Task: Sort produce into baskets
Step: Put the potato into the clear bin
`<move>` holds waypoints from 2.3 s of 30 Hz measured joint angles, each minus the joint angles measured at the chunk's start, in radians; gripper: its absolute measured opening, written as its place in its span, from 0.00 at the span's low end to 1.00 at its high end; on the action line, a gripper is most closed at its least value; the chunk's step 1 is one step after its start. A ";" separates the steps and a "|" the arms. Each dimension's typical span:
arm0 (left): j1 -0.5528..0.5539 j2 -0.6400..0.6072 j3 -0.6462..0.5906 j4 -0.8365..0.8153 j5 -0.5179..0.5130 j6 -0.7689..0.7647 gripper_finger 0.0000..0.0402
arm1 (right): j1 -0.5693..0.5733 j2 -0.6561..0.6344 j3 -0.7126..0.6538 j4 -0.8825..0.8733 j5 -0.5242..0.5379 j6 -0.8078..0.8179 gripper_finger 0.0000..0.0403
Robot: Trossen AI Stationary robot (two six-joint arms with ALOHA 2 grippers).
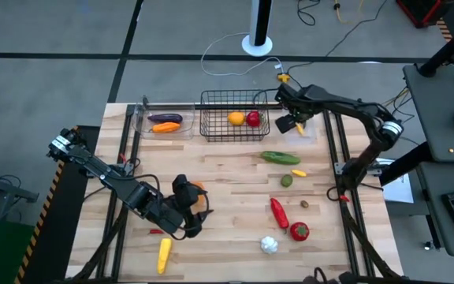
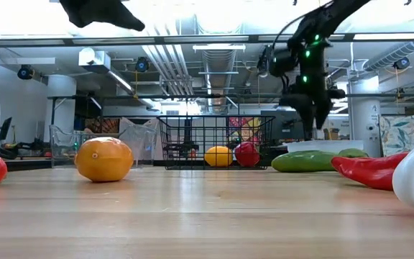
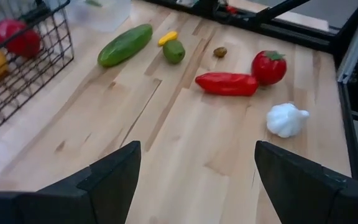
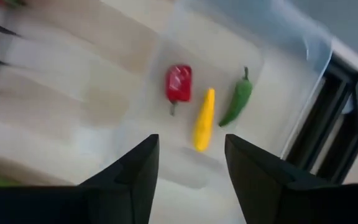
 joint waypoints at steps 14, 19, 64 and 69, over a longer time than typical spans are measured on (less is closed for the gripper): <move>0.000 0.000 0.000 -0.069 0.004 -0.153 0.74 | 0.327 -0.250 -0.013 0.174 0.004 0.003 0.45; 0.000 0.000 0.000 -0.069 0.005 -0.202 0.74 | 0.510 -0.320 -0.096 0.344 0.004 0.005 0.45; 0.130 0.198 -0.001 -0.392 0.144 -0.852 0.74 | 0.869 -0.355 -0.293 0.855 0.084 -0.172 0.44; 0.130 0.196 -0.001 -0.409 0.165 -0.881 0.74 | 0.867 -0.355 -0.293 0.852 0.084 -0.179 0.44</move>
